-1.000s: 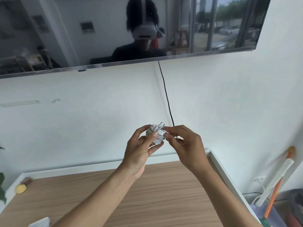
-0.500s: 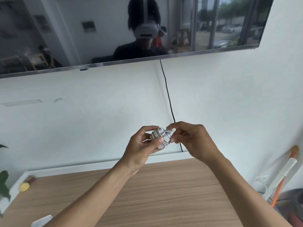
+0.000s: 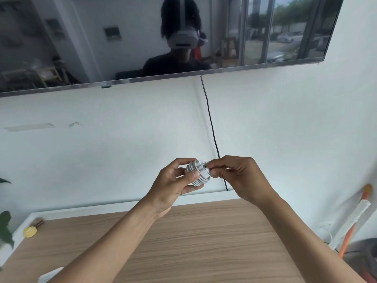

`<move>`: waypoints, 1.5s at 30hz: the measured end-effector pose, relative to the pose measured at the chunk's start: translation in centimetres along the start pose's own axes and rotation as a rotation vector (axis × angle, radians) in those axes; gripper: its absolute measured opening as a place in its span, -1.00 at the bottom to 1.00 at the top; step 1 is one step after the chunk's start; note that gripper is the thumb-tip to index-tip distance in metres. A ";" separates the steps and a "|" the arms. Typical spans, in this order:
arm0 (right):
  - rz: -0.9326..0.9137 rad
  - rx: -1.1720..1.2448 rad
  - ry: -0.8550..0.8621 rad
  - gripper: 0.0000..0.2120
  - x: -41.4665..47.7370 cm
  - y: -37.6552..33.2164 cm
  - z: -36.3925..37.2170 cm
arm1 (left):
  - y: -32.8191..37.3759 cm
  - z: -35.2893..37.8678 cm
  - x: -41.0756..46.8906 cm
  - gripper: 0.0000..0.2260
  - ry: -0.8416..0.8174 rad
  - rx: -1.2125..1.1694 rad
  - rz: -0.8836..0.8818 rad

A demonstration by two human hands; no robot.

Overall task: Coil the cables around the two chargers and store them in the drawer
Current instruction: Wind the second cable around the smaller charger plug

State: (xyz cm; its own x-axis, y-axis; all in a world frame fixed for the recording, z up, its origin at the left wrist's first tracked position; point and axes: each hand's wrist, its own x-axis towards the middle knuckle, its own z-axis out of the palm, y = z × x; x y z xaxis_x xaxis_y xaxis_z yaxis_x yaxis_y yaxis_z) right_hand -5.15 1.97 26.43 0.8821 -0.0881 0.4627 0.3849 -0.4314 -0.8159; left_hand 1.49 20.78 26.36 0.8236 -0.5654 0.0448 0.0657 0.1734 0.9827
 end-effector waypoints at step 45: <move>-0.080 -0.027 0.087 -0.83 -2.3 2.4 2.2 | -0.2 0.5 0.1 -0.72 0.029 0.144 0.007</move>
State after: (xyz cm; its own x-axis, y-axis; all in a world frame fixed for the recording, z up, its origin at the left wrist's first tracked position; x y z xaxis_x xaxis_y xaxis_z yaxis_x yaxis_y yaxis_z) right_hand -5.66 3.11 22.63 0.8214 -0.1296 0.5555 0.4450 -0.4638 -0.7661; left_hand 1.26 20.23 26.22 0.8400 -0.5404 0.0482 -0.0194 0.0588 0.9981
